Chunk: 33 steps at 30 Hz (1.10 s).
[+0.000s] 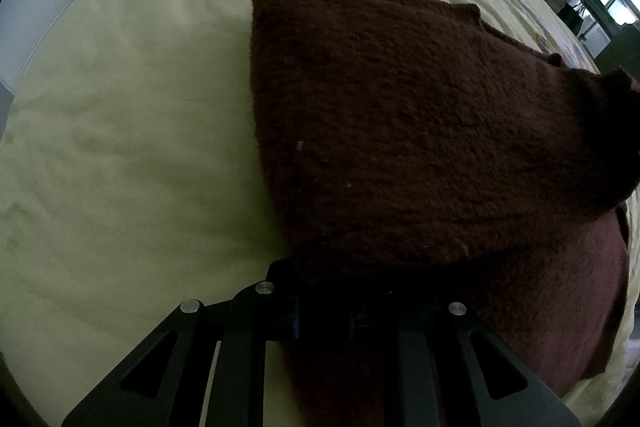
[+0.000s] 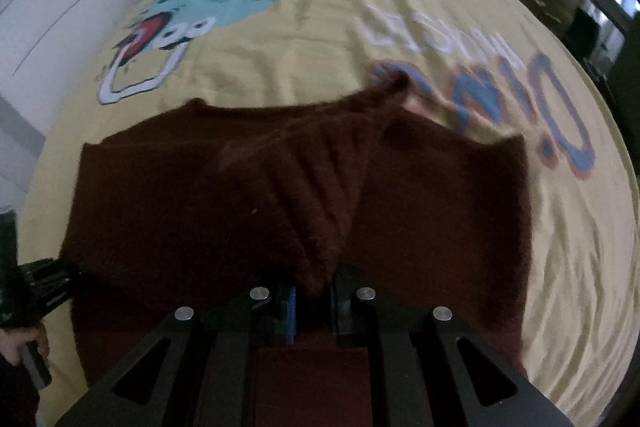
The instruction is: Fold small clothes
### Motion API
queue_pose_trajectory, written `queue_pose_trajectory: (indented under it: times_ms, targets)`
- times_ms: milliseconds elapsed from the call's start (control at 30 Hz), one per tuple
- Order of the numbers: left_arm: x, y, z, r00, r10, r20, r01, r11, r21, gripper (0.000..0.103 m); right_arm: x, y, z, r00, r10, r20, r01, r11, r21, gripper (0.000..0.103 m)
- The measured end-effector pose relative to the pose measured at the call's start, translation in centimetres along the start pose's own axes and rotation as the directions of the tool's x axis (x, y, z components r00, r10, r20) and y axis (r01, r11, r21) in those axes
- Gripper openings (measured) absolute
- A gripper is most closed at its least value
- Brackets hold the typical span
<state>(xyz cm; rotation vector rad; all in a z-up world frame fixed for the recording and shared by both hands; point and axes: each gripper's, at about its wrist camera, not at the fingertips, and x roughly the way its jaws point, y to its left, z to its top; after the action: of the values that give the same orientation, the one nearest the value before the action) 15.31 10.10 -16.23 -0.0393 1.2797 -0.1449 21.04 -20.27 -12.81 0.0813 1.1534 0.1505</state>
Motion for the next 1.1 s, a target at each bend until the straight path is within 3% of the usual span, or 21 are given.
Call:
queue_pose_trajectory:
  times_ms: [433,500,567,633,767,867,933,967,1067,1100]
  targets:
    - [0.2,-0.4,0.4,1.000,0.010,-0.010,-0.010,1.000,0.017,0.014,3.3,-4.8,-2.9,0.996,-0.061,-0.059,0.065,0.995,0.075,0.013]
    - [0.3,-0.4,0.5,1.000,0.010,-0.009,-0.010,1.000,0.009,0.014,3.2,-5.0,-3.0,0.996,-0.080,-0.049,0.084,0.993,0.080,0.022]
    - [0.2,-0.5,0.3,1.000,0.014,-0.001,-0.014,1.000,0.003,0.015,2.9,-5.4,-3.2,0.990,-0.129,-0.051,0.132,0.988,0.080,0.044]
    - [0.2,-1.0,-0.2,1.000,0.022,0.009,-0.022,1.000,0.002,0.015,2.6,-6.1,-3.6,0.985,-0.165,-0.055,0.169,0.983,0.077,0.056]
    - [-0.1,-0.7,-0.6,1.000,0.014,0.017,-0.014,1.000,-0.015,0.016,2.2,-7.9,-4.7,0.985,-0.162,-0.061,0.168,0.980,0.108,0.069]
    - [-0.4,-0.6,-0.3,1.000,0.029,0.012,-0.029,0.999,-0.028,0.032,1.5,-8.7,-5.4,0.988,-0.144,-0.061,0.151,0.980,0.128,0.070]
    - [-1.4,-0.3,-0.3,0.999,0.044,0.030,-0.043,0.999,-0.029,0.069,1.1,-8.9,-5.5,0.987,-0.148,-0.059,0.155,0.980,0.126,0.075]
    - [-1.9,-0.3,-0.3,0.998,0.043,0.038,-0.042,0.999,-0.033,0.074,0.8,-9.0,-5.4,0.986,-0.160,-0.056,0.166,0.978,0.128,0.080]
    - [-3.6,-0.1,-0.4,0.998,0.033,0.062,-0.031,0.999,-0.034,0.080,-0.1,-9.5,-5.5,0.983,-0.176,-0.052,0.182,0.972,0.146,0.080]
    - [-4.4,-0.2,-0.4,0.996,0.042,0.073,-0.040,0.999,-0.027,0.092,-0.6,-9.6,-5.6,0.983,-0.176,-0.048,0.182,0.971,0.153,0.080]
